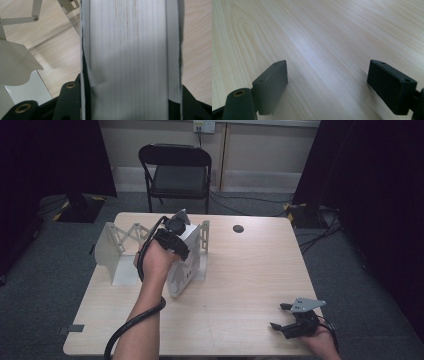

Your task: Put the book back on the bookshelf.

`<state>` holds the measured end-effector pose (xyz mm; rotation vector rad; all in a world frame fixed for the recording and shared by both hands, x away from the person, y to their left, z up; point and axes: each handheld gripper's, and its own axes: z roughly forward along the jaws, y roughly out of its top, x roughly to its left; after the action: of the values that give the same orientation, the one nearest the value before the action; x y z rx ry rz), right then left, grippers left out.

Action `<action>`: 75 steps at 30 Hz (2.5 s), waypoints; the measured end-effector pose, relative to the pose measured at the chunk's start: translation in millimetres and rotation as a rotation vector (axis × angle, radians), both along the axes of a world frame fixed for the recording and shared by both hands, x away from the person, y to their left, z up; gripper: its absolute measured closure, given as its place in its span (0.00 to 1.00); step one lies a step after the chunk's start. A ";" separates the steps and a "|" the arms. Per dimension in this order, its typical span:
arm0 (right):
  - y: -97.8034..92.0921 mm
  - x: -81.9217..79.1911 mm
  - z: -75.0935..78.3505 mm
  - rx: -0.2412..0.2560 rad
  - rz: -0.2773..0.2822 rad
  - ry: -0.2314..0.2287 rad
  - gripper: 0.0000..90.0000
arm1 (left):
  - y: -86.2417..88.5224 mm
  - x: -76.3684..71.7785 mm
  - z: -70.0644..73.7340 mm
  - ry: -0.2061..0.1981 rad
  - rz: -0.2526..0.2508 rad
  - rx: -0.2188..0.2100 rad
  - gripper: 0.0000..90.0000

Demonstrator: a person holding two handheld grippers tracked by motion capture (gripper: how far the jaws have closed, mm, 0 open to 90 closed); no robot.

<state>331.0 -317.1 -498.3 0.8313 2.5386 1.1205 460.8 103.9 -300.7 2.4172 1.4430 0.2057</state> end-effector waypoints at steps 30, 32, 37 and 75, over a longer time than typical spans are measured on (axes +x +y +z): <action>0.1 -0.2 0.1 0.000 -0.001 0.002 0.18 | -16.2 20.7 -3.5 -0.016 0.037 0.007 0.59; 0.2 -0.2 0.1 0.000 -0.001 0.002 0.18 | -17.3 21.0 -3.8 -0.022 0.044 0.007 0.59; 0.1 -0.2 0.1 0.000 -0.001 0.003 0.18 | -16.8 24.3 -3.5 -0.022 0.048 0.000 0.59; 0.1 -0.2 0.1 0.000 -0.001 0.002 0.18 | -23.1 41.9 -17.1 -0.031 0.116 0.006 0.59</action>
<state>330.8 -317.0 -498.2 0.8338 2.5400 1.1194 502.7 80.8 -317.8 2.3269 1.5717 0.2734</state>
